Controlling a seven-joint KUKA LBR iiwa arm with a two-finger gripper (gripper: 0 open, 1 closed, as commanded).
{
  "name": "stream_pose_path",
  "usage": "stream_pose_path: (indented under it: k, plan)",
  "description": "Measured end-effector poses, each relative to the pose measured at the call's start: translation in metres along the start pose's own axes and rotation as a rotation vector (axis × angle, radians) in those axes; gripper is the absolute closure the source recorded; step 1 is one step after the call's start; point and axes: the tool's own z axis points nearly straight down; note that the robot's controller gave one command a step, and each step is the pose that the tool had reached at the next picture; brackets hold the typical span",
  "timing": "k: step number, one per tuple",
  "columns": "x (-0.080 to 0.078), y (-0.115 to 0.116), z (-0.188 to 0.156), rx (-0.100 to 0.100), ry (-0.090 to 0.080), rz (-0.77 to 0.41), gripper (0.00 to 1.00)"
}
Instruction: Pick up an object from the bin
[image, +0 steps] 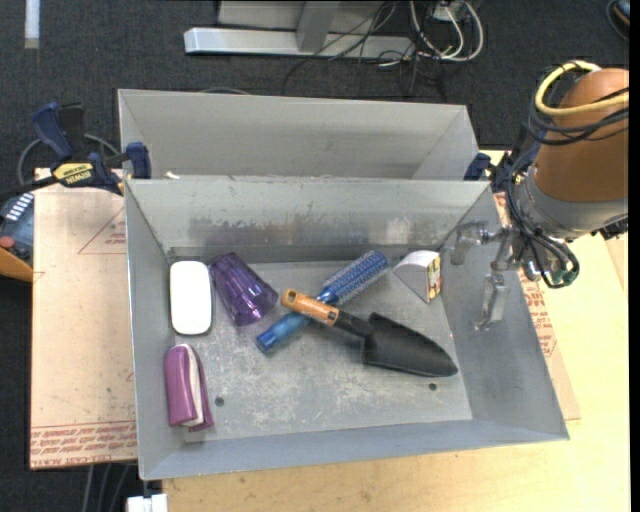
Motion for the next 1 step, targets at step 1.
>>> stream_pose_path:
  k: [1]
  plan:
    - [-0.0015, 0.0009, -0.0049, 0.001, -0.008, -0.004, 0.0]
